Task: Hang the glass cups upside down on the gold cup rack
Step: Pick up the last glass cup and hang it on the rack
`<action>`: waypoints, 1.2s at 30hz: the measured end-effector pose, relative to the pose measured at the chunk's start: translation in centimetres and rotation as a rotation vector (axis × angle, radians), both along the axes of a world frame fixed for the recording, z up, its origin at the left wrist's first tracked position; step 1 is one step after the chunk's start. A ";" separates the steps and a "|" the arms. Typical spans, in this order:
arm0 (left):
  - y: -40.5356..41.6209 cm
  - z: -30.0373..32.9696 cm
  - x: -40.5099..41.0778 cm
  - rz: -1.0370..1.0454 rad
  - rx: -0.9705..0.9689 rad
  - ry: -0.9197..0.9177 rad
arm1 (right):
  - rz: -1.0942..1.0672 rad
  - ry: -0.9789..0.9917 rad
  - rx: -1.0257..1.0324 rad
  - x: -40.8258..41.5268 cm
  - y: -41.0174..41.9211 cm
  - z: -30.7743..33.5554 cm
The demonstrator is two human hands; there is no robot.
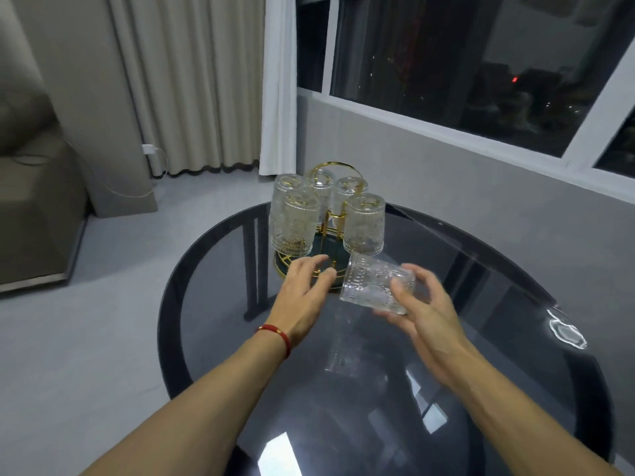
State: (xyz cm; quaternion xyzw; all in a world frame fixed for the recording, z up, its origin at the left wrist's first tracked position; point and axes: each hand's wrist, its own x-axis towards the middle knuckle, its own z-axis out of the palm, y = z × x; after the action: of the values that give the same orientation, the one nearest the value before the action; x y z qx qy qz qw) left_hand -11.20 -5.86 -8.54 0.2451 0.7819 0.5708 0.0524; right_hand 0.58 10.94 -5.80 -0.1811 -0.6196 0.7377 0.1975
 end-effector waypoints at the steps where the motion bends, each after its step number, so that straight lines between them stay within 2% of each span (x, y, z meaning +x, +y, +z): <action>1: -0.3 -0.7 -0.5 0.018 -0.119 0.088 | -0.031 0.004 0.119 0.1 0.2 0.4; 4: -1.1 -2.3 -1.5 0.002 -0.392 0.274 | -0.094 0.012 0.507 -0.1 0.8 2.6; 7: -1.4 -3.0 -2.0 -0.011 -0.459 0.355 | -0.132 0.029 0.708 -1.2 1.2 5.1; 12: -1.6 -3.6 -2.7 -0.025 -0.481 0.376 | -0.224 0.027 0.883 -3.9 0.5 8.1; 19: -1.6 -4.1 -3.2 -0.036 -0.521 0.418 | -0.184 -0.010 1.145 -7.3 -1.0 9.1; 24: -1.7 -4.4 -3.4 -0.037 -0.518 0.429 | -0.098 -0.158 1.421 -10.3 -2.2 9.1; 31: -1.9 -4.5 -3.5 -0.044 -0.529 0.445 | 0.019 -0.271 1.613 -13.1 -2.5 8.6; 36: -1.9 -4.5 -3.6 -0.047 -0.531 0.461 | 0.080 -0.276 1.621 -14.1 -1.7 7.6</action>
State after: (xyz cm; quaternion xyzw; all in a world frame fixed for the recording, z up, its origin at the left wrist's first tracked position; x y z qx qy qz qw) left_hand -14.84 -7.76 -13.04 0.3634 0.8885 0.2757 -0.0506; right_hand -13.56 9.22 1.76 -0.0493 -0.9847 0.0391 0.1625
